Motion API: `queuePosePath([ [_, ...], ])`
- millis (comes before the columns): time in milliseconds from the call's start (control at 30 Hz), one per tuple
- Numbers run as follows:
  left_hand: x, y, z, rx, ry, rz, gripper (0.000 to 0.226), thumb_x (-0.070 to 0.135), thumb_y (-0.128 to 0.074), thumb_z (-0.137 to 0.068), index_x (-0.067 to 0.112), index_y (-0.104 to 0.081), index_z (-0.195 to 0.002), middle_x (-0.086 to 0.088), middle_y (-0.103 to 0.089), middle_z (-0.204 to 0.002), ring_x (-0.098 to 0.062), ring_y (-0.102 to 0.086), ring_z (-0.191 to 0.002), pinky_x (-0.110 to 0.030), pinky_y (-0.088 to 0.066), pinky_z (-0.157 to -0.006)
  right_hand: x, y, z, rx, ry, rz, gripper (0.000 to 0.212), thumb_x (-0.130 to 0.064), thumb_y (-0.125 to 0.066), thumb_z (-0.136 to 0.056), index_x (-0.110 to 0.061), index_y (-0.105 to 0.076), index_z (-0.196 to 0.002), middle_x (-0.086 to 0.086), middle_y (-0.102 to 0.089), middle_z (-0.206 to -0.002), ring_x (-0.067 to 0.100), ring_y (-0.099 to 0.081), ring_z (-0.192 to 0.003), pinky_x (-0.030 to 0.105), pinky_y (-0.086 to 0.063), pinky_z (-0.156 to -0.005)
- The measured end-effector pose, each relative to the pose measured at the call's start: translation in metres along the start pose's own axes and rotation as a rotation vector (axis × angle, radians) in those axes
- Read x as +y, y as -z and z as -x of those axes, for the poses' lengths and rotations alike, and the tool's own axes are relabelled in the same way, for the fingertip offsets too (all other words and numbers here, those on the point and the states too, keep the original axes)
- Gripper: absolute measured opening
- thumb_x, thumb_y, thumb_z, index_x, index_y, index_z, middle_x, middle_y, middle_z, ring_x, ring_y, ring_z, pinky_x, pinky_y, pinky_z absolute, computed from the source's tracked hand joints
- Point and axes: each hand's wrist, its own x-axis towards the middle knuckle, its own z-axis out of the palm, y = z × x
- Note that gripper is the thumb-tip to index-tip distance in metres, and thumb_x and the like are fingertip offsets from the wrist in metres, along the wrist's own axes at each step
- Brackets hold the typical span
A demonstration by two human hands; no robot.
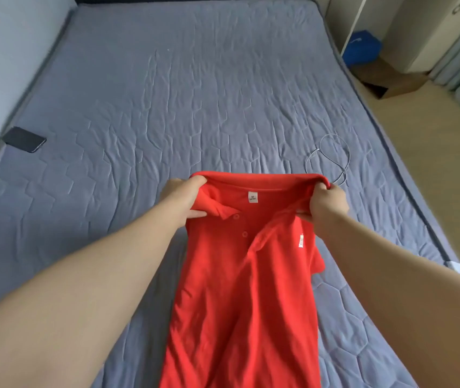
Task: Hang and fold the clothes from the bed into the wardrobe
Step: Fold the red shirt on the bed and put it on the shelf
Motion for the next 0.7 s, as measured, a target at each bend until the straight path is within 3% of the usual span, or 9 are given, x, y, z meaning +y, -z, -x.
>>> queuePosePath([
  [67, 0.007, -0.009, -0.018, 0.003, -0.029, 0.047, 0.029, 0.024, -0.063, -0.084, 0.013, -0.050, -0.107, -0.010, -0.052, -0.120, -0.028, -0.057, -0.097, -0.036, -0.051, -0.055, -0.004, -0.012, -0.017, -0.002, 0.049, -0.005, 0.033, -0.023, -0.035, -0.093, -0.008, -0.057, -0.111, 0.014, -0.060, -0.107, 0.031, -0.062, -0.094, 0.048, -0.049, -0.090],
  [133, 0.008, -0.016, -0.033, -0.057, -0.028, 0.047, 0.043, 0.029, -0.063, -0.084, 0.018, -0.048, -0.123, -0.007, -0.052, -0.129, -0.025, -0.055, -0.107, -0.036, -0.047, -0.067, -0.006, -0.021, -0.022, -0.108, 0.097, -0.127, 0.036, -0.030, -0.038, -0.095, -0.014, -0.054, -0.123, 0.006, -0.060, -0.112, 0.025, -0.058, -0.102, 0.042, -0.045, -0.093],
  [200, 0.001, -0.019, -0.043, -0.150, -0.016, -0.014, 0.073, 0.034, -0.064, -0.083, 0.029, -0.024, -0.144, -0.001, -0.041, -0.144, -0.022, -0.048, -0.118, -0.040, -0.043, -0.084, -0.003, -0.025, -0.021, -0.309, 0.125, -0.191, 0.052, -0.043, -0.042, -0.095, -0.029, -0.031, -0.143, -0.005, -0.046, -0.138, 0.015, -0.049, -0.121, 0.039, -0.036, -0.105],
  [267, -0.010, -0.022, -0.048, -0.209, -0.037, -0.131, 0.096, 0.033, -0.064, -0.084, 0.034, 0.008, -0.147, 0.004, -0.022, -0.154, -0.019, -0.031, -0.136, -0.046, -0.026, -0.105, 0.007, -0.028, -0.022, -0.439, 0.109, -0.153, 0.066, -0.050, -0.041, -0.094, -0.040, -0.005, -0.148, -0.011, -0.022, -0.154, 0.015, -0.031, -0.137, 0.042, -0.023, -0.112],
  [300, -0.017, -0.021, -0.048, -0.221, -0.059, -0.183, 0.097, 0.030, -0.063, -0.086, 0.032, 0.012, -0.147, 0.006, -0.017, -0.155, -0.018, -0.026, -0.139, -0.043, -0.022, -0.107, 0.014, -0.028, -0.021, -0.469, 0.092, -0.129, 0.066, -0.050, -0.039, -0.095, -0.041, 0.000, -0.147, -0.012, -0.016, -0.156, 0.015, -0.024, -0.140, 0.041, -0.020, -0.112],
  [500, -0.085, -0.014, -0.034, -0.238, 0.007, -0.245, 0.060, 0.022, -0.058, -0.089, 0.024, -0.031, -0.143, 0.004, -0.038, -0.146, -0.018, -0.040, -0.129, -0.036, -0.030, -0.094, 0.085, -0.027, 0.011, -0.528, 0.045, -0.037, 0.058, -0.036, -0.035, -0.100, -0.029, -0.007, -0.150, -0.009, -0.015, -0.156, 0.010, -0.019, -0.141, 0.027, -0.020, -0.107],
  [600, -0.131, -0.011, -0.025, -0.230, 0.081, -0.372, 0.054, 0.020, -0.061, -0.088, 0.018, -0.040, -0.138, -0.003, -0.044, -0.142, -0.021, -0.045, -0.126, -0.031, -0.033, -0.092, 0.129, -0.022, 0.027, -0.562, -0.007, 0.100, 0.056, -0.040, -0.038, -0.098, -0.031, -0.015, -0.149, -0.005, -0.024, -0.153, 0.015, -0.025, -0.141, 0.029, -0.019, -0.113],
  [700, -0.172, -0.002, -0.021, -0.197, 0.100, -0.572, 0.055, 0.022, -0.062, -0.087, 0.013, -0.041, -0.137, -0.008, -0.044, -0.142, -0.022, -0.046, -0.126, -0.029, -0.034, -0.101, 0.166, -0.019, 0.041, -0.539, -0.051, 0.240, 0.056, -0.041, -0.041, -0.097, -0.029, -0.021, -0.148, 0.000, -0.037, -0.146, 0.018, -0.037, -0.134, 0.030, -0.027, -0.111],
])
